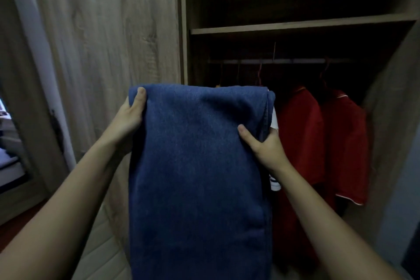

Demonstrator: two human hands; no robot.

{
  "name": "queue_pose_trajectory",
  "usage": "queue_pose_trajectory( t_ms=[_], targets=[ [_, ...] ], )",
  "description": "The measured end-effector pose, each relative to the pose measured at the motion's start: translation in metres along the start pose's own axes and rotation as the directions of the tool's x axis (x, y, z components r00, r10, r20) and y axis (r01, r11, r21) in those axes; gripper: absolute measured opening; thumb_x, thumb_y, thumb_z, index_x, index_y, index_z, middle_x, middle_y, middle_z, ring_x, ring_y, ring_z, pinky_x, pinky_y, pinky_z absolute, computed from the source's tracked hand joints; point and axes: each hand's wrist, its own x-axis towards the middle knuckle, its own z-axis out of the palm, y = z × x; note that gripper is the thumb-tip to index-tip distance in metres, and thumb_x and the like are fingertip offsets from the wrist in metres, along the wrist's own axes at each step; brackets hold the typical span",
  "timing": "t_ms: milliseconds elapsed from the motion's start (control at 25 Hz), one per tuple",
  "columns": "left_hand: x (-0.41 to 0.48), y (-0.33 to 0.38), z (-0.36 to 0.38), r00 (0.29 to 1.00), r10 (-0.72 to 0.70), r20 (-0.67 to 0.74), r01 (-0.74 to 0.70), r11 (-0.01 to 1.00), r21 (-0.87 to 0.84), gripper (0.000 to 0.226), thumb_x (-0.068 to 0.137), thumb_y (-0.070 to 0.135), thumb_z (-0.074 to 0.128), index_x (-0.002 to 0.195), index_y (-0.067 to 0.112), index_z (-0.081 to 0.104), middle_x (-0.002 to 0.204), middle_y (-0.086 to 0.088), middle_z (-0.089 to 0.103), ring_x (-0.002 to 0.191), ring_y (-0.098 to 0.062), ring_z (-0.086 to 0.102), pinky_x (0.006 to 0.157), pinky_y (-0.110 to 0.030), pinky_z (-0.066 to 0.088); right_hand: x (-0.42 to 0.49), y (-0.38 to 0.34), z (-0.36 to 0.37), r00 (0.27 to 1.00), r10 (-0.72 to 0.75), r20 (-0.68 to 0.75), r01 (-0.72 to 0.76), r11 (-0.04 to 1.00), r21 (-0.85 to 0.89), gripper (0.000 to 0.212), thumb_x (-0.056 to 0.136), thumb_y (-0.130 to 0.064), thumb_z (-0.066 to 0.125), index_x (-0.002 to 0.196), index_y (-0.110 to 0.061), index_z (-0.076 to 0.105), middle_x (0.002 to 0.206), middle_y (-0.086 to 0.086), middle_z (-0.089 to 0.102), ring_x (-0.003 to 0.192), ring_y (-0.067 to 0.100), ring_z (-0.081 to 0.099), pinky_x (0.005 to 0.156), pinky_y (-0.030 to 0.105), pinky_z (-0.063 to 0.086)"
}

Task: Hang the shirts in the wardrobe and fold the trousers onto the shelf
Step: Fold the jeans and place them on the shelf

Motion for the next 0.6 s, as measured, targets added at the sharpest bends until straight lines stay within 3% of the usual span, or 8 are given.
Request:
queue_pose_trajectory(
  t_ms=[80, 200, 320, 400, 480, 560, 600],
  targets=[
    [-0.004, -0.004, 0.005, 0.998, -0.059, -0.039, 0.055, 0.994, -0.097, 0.045, 0.096, 0.052, 0.035, 0.123, 0.020, 0.050, 0.100, 0.004, 0.063, 0.088, -0.006, 0.061, 0.063, -0.017, 0.046, 0.002, -0.003, -0.001, 1.000, 0.020, 0.025, -0.020, 1.000, 0.017, 0.049, 0.074, -0.039, 0.075, 0.113, -0.012, 0.063, 0.105, -0.003, 0.071, 0.100, 0.009, 0.067, 0.084, 0.025, 0.054],
    [0.000, -0.007, 0.004, 0.994, -0.092, -0.066, 0.083, 0.987, -0.138, 0.044, 0.095, 0.053, 0.035, 0.119, 0.021, 0.054, 0.102, 0.001, 0.065, 0.088, -0.009, 0.063, 0.065, -0.021, 0.049, 0.006, -0.007, -0.005, 0.989, 0.093, 0.111, -0.098, 0.994, 0.039, 0.040, 0.076, -0.034, 0.074, 0.110, -0.016, 0.063, 0.104, -0.005, 0.070, 0.098, 0.009, 0.067, 0.083, 0.024, 0.055],
    [0.008, -0.004, -0.004, 0.997, 0.037, 0.073, -0.046, 0.992, 0.118, 0.044, 0.095, 0.056, 0.029, 0.119, 0.027, 0.051, 0.113, 0.006, 0.060, 0.102, -0.007, 0.058, 0.090, -0.029, 0.046, 0.007, -0.011, -0.006, 0.980, 0.184, 0.081, -0.190, 0.979, 0.078, 0.013, 0.084, -0.030, 0.066, 0.094, -0.022, 0.067, 0.093, -0.006, 0.073, 0.090, 0.009, 0.069, 0.078, 0.025, 0.056],
    [0.019, -0.015, -0.011, 0.986, 0.042, 0.162, -0.096, 0.936, 0.339, 0.052, 0.095, 0.058, 0.023, 0.128, 0.025, 0.045, 0.122, 0.004, 0.055, 0.111, -0.010, 0.052, 0.098, -0.034, 0.039, 0.008, -0.009, -0.004, 0.968, 0.237, 0.080, -0.245, 0.962, 0.119, 0.017, 0.085, -0.030, 0.065, 0.099, -0.020, 0.067, 0.092, -0.005, 0.074, 0.087, 0.009, 0.070, 0.073, 0.022, 0.056],
    [0.025, -0.024, -0.015, 0.980, -0.118, 0.159, 0.036, 0.896, 0.443, 0.074, 0.084, 0.073, 0.028, 0.131, 0.018, 0.042, 0.129, -0.002, 0.052, 0.114, -0.017, 0.051, 0.097, -0.037, 0.039, 0.010, -0.004, -0.002, 0.946, 0.314, 0.078, -0.322, 0.934, 0.153, 0.024, 0.086, -0.029, 0.064, 0.107, -0.017, 0.064, 0.097, -0.002, 0.072, 0.090, 0.014, 0.070, 0.071, 0.023, 0.055],
    [0.022, -0.036, -0.021, 0.930, -0.317, 0.186, 0.255, 0.922, 0.292, 0.098, 0.068, 0.084, 0.044, 0.134, 0.011, 0.042, 0.134, -0.008, 0.052, 0.115, -0.023, 0.054, 0.094, -0.038, 0.044, 0.014, 0.000, -0.002, 0.892, 0.443, 0.090, -0.452, 0.866, 0.213, 0.028, 0.087, -0.029, 0.062, 0.110, -0.014, 0.063, 0.097, 0.001, 0.071, 0.089, 0.017, 0.068, 0.071, 0.026, 0.054],
    [0.016, -0.039, -0.021, 0.898, -0.383, 0.217, 0.355, 0.922, 0.158, 0.093, 0.068, 0.078, 0.053, 0.133, 0.011, 0.046, 0.133, -0.009, 0.053, 0.114, -0.025, 0.055, 0.090, -0.037, 0.046, 0.014, 0.000, -0.003, 0.851, 0.513, 0.114, -0.525, 0.816, 0.242, 0.029, 0.088, -0.030, 0.060, 0.110, -0.011, 0.063, 0.092, 0.002, 0.073, 0.085, 0.017, 0.069, 0.069, 0.027, 0.054]
  ],
)
